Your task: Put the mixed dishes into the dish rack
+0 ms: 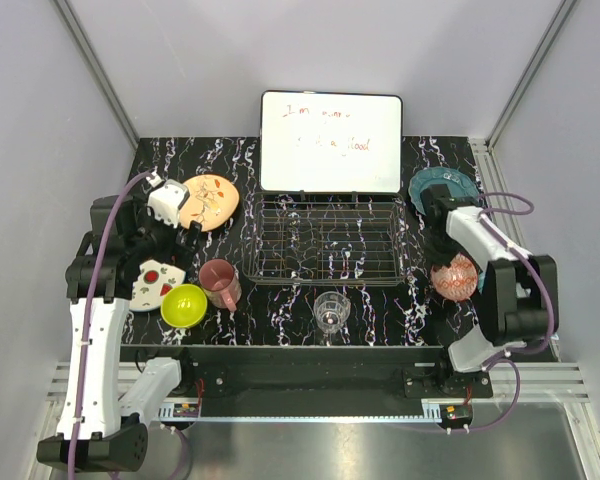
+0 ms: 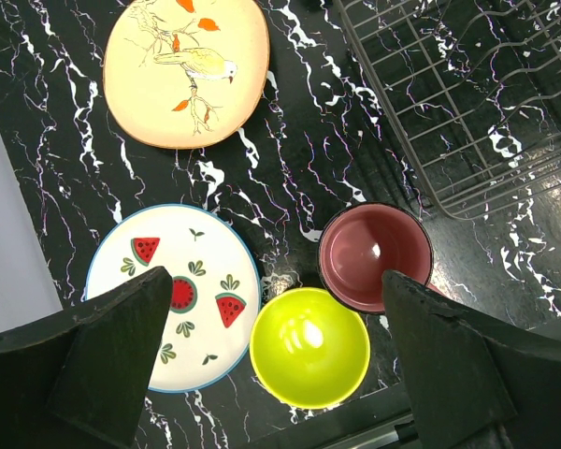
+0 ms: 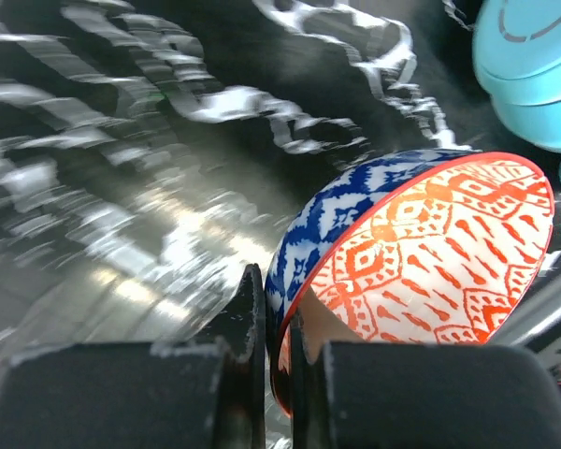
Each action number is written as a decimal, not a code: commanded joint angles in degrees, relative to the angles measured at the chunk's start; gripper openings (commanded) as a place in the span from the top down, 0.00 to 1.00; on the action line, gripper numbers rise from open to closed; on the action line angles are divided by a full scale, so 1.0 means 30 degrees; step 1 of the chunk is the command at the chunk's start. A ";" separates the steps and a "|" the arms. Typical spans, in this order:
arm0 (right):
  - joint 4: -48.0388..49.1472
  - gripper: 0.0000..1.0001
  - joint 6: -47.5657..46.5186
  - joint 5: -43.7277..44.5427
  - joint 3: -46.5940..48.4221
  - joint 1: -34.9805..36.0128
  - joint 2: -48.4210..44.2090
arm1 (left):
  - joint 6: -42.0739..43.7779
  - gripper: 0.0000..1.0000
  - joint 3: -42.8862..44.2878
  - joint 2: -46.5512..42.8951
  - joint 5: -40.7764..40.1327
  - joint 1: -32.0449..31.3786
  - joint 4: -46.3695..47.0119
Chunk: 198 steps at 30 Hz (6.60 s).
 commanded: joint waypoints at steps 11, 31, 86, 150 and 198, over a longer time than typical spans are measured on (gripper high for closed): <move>0.6282 1.00 0.0179 -1.7200 0.4092 0.0043 -0.5674 | -0.0675 0.01 0.0525 0.1115 -0.0429 0.0020 0.1473; 2.2379 1.00 0.5285 -2.5709 1.2878 0.8011 0.8153 | -0.0734 0.01 -0.0236 0.1087 -0.0370 0.0050 0.1473; 1.6231 0.29 -0.4790 -1.5523 0.8047 0.9417 0.3679 | 0.1313 0.01 -0.0704 -0.0610 -0.2362 0.0400 -0.0955; 1.3238 0.38 -0.8223 -0.9742 0.0955 1.0063 -0.7195 | 0.7851 0.87 -0.7679 0.9759 0.2122 0.8194 0.1063; 1.0543 0.47 -0.6084 -0.7603 -0.0831 0.9595 -1.1678 | -1.1099 1.00 0.8055 1.2012 -2.5422 -1.8318 -0.4672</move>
